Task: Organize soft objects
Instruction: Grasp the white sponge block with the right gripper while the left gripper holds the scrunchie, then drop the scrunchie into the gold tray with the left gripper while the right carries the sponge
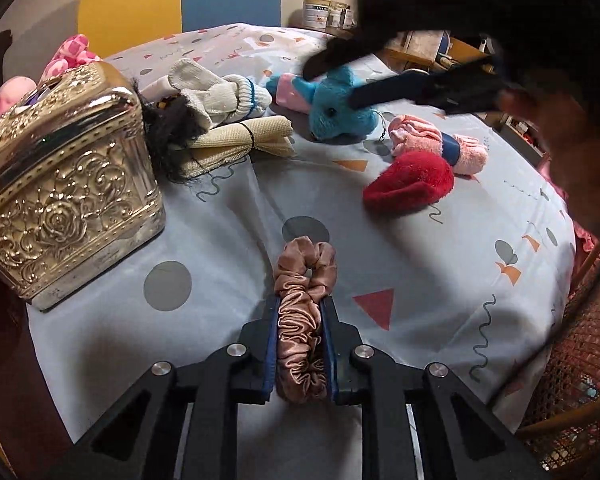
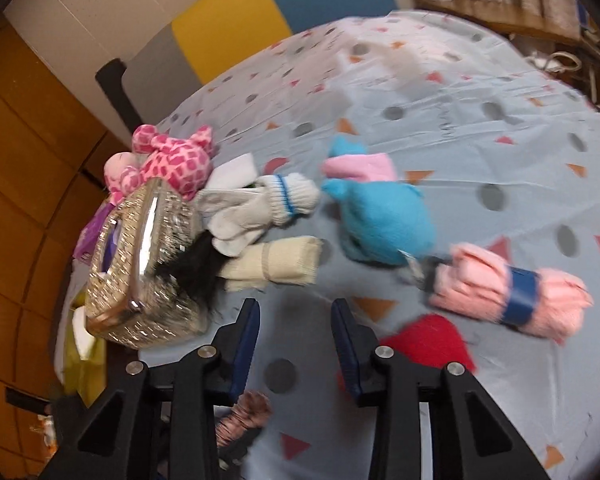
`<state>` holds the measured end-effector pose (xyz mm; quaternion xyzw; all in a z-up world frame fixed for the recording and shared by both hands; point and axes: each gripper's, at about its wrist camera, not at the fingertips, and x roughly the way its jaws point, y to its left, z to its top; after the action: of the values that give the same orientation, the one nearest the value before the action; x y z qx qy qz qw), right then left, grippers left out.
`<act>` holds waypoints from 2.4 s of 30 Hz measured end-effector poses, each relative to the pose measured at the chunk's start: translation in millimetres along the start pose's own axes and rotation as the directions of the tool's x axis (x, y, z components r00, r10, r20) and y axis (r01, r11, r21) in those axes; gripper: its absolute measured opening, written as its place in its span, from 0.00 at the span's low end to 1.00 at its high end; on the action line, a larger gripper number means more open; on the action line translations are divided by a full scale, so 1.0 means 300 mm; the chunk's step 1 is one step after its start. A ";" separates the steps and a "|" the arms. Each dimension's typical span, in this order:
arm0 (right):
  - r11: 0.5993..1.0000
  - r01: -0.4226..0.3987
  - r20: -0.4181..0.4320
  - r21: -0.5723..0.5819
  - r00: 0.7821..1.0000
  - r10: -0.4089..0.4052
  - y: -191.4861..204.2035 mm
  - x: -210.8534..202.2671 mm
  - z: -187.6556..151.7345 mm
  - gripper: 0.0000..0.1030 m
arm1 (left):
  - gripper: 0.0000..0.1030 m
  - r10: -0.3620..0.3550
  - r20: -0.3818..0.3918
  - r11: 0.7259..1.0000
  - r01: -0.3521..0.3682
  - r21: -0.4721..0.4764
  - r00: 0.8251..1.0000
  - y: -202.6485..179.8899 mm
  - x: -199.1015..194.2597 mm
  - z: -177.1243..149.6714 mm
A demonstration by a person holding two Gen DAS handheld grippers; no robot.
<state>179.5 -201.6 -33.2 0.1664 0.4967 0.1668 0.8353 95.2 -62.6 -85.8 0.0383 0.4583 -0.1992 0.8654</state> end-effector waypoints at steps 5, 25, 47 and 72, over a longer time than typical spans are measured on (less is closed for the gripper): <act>0.996 -0.066 -0.061 0.051 0.996 0.069 0.042 0.107 0.091 0.36 | 0.19 -0.035 0.003 0.999 0.035 -0.021 0.999 0.026 -0.001 0.003; 0.935 0.114 -0.186 -0.334 0.965 -0.184 0.313 0.471 0.452 0.83 | 0.19 -0.108 0.023 0.991 0.109 -0.074 0.994 0.076 -0.012 -0.015; 0.968 0.218 0.029 -0.125 0.976 -0.216 -0.005 0.104 0.412 0.52 | 0.18 -0.063 -0.026 0.995 0.061 -0.073 0.998 0.022 0.020 0.146; 0.963 0.209 0.268 0.168 0.931 -0.249 -0.296 -0.335 0.207 0.51 | 0.18 0.204 0.131 0.948 -0.162 -0.274 0.970 0.495 -0.179 0.683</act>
<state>199.2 -332.1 33.2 0.1866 0.3965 0.0076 0.8988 284.2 39.4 58.4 -0.0496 0.4051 -0.0581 0.9111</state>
